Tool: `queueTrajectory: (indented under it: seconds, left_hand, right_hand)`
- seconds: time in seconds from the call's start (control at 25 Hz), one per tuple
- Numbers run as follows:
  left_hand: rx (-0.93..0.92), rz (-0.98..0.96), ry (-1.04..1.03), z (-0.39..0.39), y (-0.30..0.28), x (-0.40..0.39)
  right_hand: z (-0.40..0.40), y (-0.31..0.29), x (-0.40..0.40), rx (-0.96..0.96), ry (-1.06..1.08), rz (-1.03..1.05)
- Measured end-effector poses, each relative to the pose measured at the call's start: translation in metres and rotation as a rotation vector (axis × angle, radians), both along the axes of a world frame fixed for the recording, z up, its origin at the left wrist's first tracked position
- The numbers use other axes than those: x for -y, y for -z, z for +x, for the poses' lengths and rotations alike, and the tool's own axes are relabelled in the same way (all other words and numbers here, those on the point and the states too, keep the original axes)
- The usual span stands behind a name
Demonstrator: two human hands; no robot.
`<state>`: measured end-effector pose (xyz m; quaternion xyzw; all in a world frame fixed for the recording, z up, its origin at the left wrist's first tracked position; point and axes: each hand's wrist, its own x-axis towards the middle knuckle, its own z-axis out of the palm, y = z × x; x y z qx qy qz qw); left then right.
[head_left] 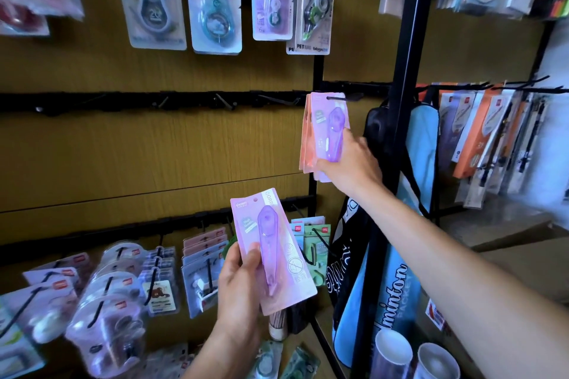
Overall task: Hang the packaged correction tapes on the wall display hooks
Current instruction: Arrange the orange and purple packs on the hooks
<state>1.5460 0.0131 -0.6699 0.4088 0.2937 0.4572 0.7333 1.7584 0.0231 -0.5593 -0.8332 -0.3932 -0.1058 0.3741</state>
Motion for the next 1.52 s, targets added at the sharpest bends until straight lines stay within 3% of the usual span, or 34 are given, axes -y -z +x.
queueTrajectory:
  seconds: [0.08, 0.2, 0.28, 0.4, 0.64, 0.76, 0.92, 1.16, 1.32, 1.52]
  left_hand:
    - [0.006, 0.017, -0.023, -0.009, -0.002, 0.000]
    - [0.037, 0.020, -0.069, -0.011, -0.003, -0.001]
    - [0.066, 0.025, -0.093, 0.000, -0.006, -0.002]
    - [0.155, 0.078, -0.059, 0.019, -0.013, -0.001]
    - [0.373, -0.073, 0.290, 0.017, -0.022, 0.013]
    - [0.355, -0.094, 0.463, 0.006, -0.026, 0.012]
    - [0.342, -0.036, 0.462, 0.008, -0.027, 0.014]
    - [0.301, -0.188, 0.298, 0.011, -0.019, -0.004]
    - [0.303, -0.248, 0.272, 0.010, -0.010, -0.011]
    - [0.291, -0.237, 0.282, 0.009, -0.004, -0.017]
  right_hand:
    - [-0.007, 0.001, -0.005, -0.168, -0.075, 0.060]
    - [-0.048, 0.024, 0.025, -0.275, -0.137, 0.424]
    - [-0.092, 0.056, 0.057, -0.215, -0.329, 0.541]
    - [-0.128, 0.101, 0.084, 0.024, -0.466, 0.366]
    - [-0.133, 0.098, 0.091, -0.083, -0.339, 0.322]
    - [-0.139, 0.091, 0.096, -0.238, -0.315, 0.317]
    - [-0.132, 0.085, 0.099, -0.350, -0.378, 0.379]
    - [-0.083, 0.048, 0.104, -0.084, -0.085, 0.597]
    - [-0.044, 0.015, 0.089, 0.080, 0.076, 0.464]
    - [-0.032, 0.001, 0.082, 0.126, 0.106, 0.403]
